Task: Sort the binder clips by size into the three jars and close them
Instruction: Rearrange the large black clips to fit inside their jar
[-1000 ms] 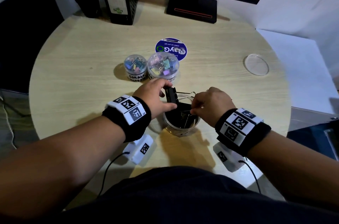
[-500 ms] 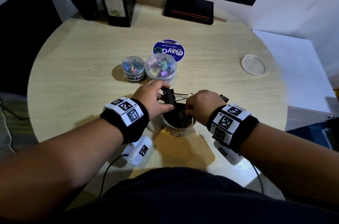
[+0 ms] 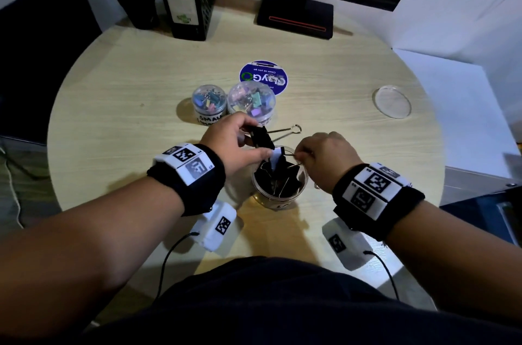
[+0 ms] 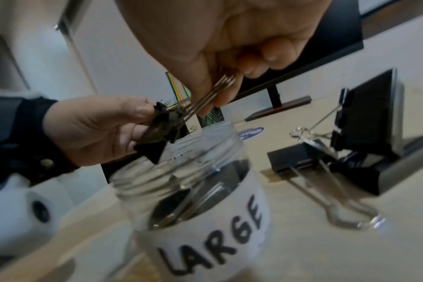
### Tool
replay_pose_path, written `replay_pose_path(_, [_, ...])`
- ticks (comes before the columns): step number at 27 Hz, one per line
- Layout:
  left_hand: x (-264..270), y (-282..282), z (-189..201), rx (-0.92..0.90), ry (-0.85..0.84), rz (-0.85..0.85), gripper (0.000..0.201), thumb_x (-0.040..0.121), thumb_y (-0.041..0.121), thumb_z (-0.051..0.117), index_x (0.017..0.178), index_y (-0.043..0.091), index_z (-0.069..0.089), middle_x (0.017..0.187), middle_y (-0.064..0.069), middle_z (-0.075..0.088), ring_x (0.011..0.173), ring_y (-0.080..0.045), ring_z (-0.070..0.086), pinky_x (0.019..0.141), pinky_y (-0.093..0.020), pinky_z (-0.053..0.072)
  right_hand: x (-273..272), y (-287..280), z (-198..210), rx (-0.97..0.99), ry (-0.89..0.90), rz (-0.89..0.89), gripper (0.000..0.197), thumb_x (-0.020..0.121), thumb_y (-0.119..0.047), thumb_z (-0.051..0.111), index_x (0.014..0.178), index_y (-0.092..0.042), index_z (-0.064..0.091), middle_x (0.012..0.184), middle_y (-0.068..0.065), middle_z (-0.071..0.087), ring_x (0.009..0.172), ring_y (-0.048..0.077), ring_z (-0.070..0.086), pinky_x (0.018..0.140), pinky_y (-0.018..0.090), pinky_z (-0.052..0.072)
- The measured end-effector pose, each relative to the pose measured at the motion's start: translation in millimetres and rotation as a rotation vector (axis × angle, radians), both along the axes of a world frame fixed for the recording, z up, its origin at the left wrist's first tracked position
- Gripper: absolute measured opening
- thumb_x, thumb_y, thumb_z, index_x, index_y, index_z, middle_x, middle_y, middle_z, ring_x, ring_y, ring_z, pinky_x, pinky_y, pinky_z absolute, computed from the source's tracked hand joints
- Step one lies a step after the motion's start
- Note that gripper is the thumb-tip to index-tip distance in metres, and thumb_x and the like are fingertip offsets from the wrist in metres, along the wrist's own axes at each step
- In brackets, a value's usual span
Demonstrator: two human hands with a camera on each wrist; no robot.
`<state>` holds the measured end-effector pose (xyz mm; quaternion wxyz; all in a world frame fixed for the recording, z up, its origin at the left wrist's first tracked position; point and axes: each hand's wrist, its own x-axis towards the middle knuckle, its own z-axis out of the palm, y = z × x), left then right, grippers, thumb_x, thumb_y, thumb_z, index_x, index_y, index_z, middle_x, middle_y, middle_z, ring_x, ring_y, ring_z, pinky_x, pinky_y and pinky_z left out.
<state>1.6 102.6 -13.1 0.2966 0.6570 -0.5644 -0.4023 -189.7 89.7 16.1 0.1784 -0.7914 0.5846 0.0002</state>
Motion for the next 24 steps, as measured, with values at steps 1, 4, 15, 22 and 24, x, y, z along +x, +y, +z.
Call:
replay_pose_path(1, [1, -1, 0, -0.01, 0.019, 0.014, 0.056, 0.042, 0.059, 0.078, 0.091, 0.049, 0.054, 0.098, 0.003, 0.068, 0.09, -0.015, 0.066, 0.086, -0.041, 0.054, 1, 0, -1, 0.0, -0.025, 0.007, 0.022, 0.092, -0.026, 0.051, 0.103, -0.02, 0.069, 0.11, 0.008, 0.059, 0.104, 0.03, 0.048, 0.085, 0.028, 0.031])
replay_pose_path(4, [2, -5, 5, -0.039, 0.0, 0.018, 0.054, 0.049, 0.05, 0.084, 0.094, 0.044, 0.055, 0.101, 0.007, 0.067, 0.094, -0.013, 0.064, 0.088, -0.04, 0.053, 5, 0, -7, 0.003, 0.044, 0.078, 0.023, 0.09, -0.035, 0.052, 0.107, -0.031, 0.068, 0.11, 0.003, 0.054, 0.104, 0.029, 0.045, 0.089, 0.031, 0.036])
replay_pose_path(15, [5, -2, 8, -0.096, -0.106, -0.032, 0.053, 0.06, 0.036, 0.085, 0.105, 0.026, 0.06, 0.1, 0.009, 0.06, 0.088, -0.008, 0.056, 0.075, -0.023, 0.045, -5, -6, -7, 0.068, 0.03, 0.052, 0.018, 0.081, -0.032, 0.066, 0.098, -0.029, 0.072, 0.102, 0.001, 0.059, 0.1, 0.021, 0.053, 0.076, 0.024, 0.039])
replay_pose_path(22, [0, -1, 10, -0.087, -0.112, -0.058, 0.055, 0.059, 0.037, 0.086, 0.107, 0.028, 0.06, 0.105, 0.009, 0.061, 0.089, -0.007, 0.056, 0.07, -0.017, 0.038, -4, 5, -18, 0.016, 0.057, 0.075, 0.03, 0.082, -0.03, 0.046, 0.097, -0.03, 0.072, 0.105, 0.005, 0.055, 0.101, 0.031, 0.048, 0.087, 0.037, 0.044])
replay_pose_path(24, [2, -1, 12, -0.086, -0.142, -0.079, 0.056, 0.059, 0.035, 0.086, 0.109, 0.028, 0.061, 0.104, 0.009, 0.06, 0.09, -0.007, 0.056, 0.072, -0.018, 0.038, -8, 2, -13, -0.129, -0.218, -0.098, 0.028, 0.073, -0.024, 0.048, 0.083, -0.016, 0.073, 0.095, 0.009, 0.057, 0.093, 0.034, 0.053, 0.08, 0.035, 0.046])
